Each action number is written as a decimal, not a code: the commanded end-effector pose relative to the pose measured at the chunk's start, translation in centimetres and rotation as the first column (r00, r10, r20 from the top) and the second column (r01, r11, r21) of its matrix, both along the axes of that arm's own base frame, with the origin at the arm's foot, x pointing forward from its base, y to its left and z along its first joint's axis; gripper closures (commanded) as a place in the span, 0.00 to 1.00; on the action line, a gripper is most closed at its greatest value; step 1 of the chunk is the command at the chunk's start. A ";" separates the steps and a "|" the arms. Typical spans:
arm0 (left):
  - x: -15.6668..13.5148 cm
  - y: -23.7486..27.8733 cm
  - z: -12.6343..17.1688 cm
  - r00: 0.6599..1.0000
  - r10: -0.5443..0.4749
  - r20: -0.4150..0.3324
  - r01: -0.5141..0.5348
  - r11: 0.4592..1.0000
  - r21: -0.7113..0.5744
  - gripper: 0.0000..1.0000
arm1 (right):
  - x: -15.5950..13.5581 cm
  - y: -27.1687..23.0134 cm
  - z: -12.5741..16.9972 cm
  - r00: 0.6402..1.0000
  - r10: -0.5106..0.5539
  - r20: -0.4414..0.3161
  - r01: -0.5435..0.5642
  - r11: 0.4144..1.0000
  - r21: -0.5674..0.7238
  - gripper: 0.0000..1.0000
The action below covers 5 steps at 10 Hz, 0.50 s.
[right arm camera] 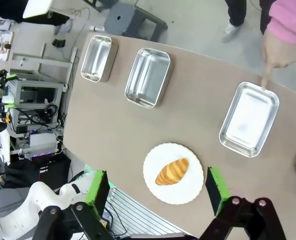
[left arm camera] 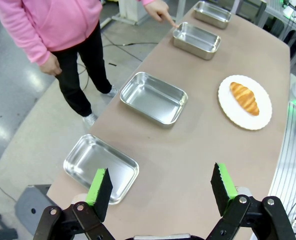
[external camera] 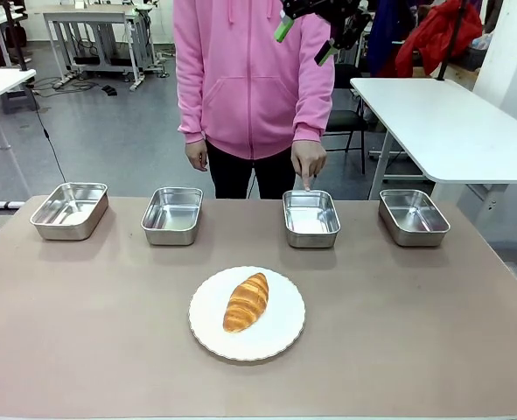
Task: Place the bread in the container.
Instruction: Place the Butter Roll into the Airtight Container indicated by the human.
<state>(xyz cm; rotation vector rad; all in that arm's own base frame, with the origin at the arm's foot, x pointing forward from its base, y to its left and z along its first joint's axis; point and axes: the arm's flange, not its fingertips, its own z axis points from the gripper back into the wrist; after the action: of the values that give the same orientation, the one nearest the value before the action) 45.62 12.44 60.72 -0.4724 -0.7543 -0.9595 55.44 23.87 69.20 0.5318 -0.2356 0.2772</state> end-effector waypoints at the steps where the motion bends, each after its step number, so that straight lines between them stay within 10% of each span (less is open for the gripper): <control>1: -0.1 -0.1 0.2 1.000 -0.007 0.007 0.007 1.000 -0.009 0.00 | -0.3 -0.5 0.5 1.000 -0.001 0.016 0.001 1.000 -0.016 0.00; 4: -0.1 -0.1 0.2 1.000 -0.007 0.007 0.007 1.000 -0.009 0.00 | -0.2 -0.8 -1.1 0.993 -0.105 -0.050 0.103 0.994 -0.043 0.00; 5: -0.1 -0.1 0.2 1.000 -0.007 0.007 0.007 1.000 -0.009 0.00 | -0.5 -0.6 -5.7 0.982 -0.162 -0.094 0.156 0.986 -0.062 0.00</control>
<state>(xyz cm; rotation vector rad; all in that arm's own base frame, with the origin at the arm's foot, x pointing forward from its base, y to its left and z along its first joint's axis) 45.61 12.45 60.72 -0.4723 -0.7544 -0.9594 55.79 23.23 66.86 0.5068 -0.1965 0.2010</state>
